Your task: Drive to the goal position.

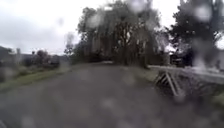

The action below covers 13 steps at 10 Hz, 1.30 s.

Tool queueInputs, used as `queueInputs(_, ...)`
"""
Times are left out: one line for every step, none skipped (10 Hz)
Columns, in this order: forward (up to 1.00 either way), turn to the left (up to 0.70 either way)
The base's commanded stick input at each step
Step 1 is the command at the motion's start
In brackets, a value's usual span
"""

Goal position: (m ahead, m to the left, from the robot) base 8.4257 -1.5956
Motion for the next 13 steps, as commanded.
queueInputs(1.00,0.00)
queueInputs(1.00,0.00)
queueInputs(1.00,0.00)
queueInputs(1.00,0.00)
queueInputs(1.00,0.00)
queueInputs(1.00,0.00)
queueInputs(1.00,0.00)
queueInputs(1.00,0.00)
queueInputs(1.00,0.00)
queueInputs(1.00,0.00)
queueInputs(1.00,0.00)
queueInputs(1.00,0.00)
queueInputs(1.00,0.00)
